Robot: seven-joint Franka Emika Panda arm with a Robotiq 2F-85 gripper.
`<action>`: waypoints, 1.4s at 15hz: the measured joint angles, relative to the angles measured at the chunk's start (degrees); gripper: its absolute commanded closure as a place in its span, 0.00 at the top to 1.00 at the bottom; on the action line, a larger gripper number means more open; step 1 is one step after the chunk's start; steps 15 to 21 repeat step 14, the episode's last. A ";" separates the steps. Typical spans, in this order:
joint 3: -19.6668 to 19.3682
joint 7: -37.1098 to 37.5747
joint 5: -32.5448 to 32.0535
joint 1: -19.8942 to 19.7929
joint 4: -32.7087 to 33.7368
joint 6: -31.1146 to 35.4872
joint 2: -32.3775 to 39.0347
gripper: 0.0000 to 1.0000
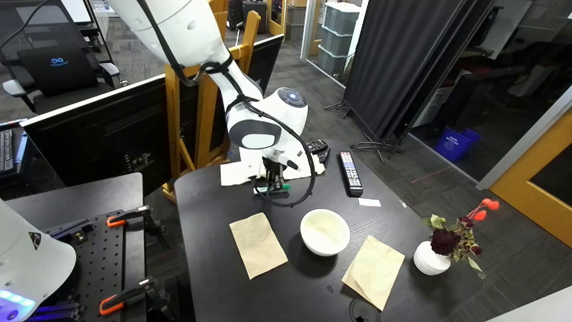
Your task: Pick up the marker from the bowl and put it on the table
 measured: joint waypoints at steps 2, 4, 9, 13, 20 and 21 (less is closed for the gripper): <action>-0.06 0.19 0.01 0.00 0.37 0.83 -0.27 0.83; -0.13 0.25 0.04 -0.05 0.47 1.41 -1.05 0.98; -0.25 0.25 0.07 -0.27 -0.06 1.48 -4.35 1.00; -0.33 0.25 -0.36 -0.11 -1.25 1.46 -6.27 1.00; -0.39 0.40 -0.92 0.08 -1.75 1.41 -6.59 1.00; -0.39 0.40 -0.92 0.08 -1.75 1.41 -6.59 1.00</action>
